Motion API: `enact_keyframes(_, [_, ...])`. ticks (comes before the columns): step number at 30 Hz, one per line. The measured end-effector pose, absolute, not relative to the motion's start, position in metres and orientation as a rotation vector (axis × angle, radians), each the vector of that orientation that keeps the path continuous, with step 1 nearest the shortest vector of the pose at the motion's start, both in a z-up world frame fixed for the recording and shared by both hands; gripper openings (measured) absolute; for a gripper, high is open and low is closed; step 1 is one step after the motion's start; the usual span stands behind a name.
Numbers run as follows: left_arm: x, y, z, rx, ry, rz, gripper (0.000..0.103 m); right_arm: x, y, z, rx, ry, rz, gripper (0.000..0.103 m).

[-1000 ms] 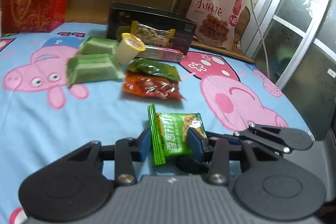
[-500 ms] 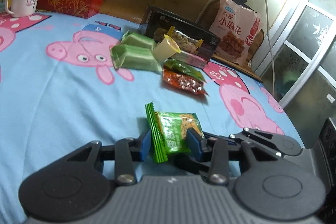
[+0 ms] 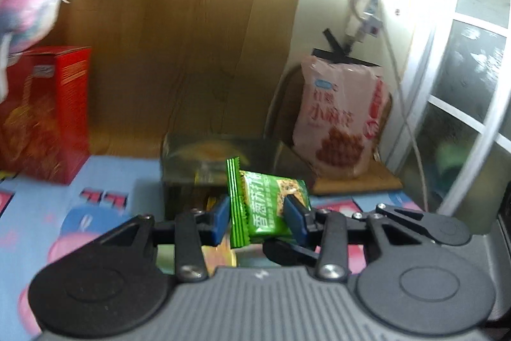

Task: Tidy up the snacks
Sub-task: 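Lower the green cracker bag into the tin box and release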

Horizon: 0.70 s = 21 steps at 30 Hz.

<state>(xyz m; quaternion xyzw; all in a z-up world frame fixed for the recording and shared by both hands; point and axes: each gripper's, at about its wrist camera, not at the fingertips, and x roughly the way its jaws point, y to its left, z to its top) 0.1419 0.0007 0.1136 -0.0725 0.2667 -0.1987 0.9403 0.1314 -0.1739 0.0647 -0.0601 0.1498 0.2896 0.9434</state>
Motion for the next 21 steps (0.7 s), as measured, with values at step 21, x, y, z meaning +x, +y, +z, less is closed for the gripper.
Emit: enact_keyframes(21, [0.199, 0.047, 0.084, -0.246, 0.494, -0.298, 0.057, 0.183, -0.200, 0.049, 0.096, 0.337, 0.430, 0.052])
